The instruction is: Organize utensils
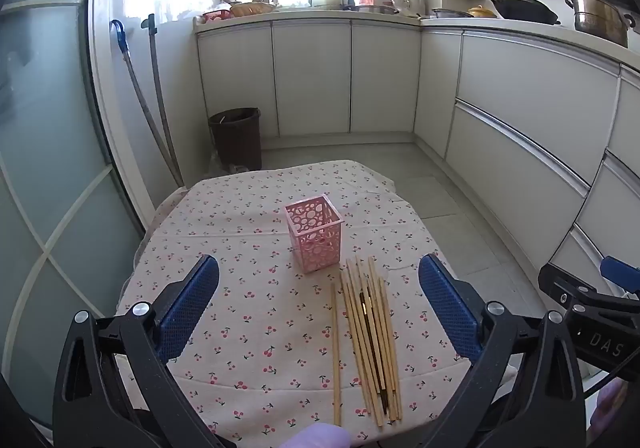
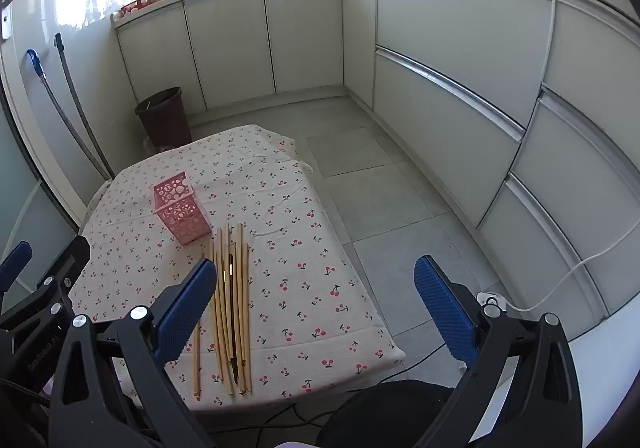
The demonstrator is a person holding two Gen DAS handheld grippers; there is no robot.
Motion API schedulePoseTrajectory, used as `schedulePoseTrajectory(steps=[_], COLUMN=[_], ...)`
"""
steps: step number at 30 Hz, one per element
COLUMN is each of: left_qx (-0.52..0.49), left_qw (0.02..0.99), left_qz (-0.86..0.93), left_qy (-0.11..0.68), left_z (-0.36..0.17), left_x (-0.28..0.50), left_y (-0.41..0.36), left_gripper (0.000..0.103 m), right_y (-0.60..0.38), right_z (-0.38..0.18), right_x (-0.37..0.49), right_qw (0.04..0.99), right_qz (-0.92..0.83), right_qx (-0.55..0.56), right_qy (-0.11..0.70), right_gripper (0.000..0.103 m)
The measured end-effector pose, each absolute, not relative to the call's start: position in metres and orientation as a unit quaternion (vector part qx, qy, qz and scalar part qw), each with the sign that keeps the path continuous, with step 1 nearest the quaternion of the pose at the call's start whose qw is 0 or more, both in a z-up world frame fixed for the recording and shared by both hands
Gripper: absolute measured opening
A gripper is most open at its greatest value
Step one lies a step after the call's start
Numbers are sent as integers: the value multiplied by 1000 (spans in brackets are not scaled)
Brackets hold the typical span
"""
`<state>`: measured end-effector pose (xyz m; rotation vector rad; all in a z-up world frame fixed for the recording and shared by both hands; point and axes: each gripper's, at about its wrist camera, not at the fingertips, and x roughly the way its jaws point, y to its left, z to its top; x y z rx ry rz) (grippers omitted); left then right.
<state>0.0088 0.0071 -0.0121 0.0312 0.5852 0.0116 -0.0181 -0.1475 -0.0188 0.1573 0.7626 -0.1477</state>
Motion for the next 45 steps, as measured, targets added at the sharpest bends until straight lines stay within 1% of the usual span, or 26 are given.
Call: schedulePoseTrajectory(steps=[33,45], left_qx=[16,17], left_qw=[952,951], left_qz=[9,11], left_qy=[305,309], left_z=[-20,-25], left_x=[14,14], left_y=[6,6], left_gripper=[96,96], right_y=[-146,-147], right_z=[-26,-26], right_x=[-16,-16], right_qw=[918,921], right_qz=[-72,-71], right_qx=[80,82], right_qy=[382,374], right_gripper=[96,96])
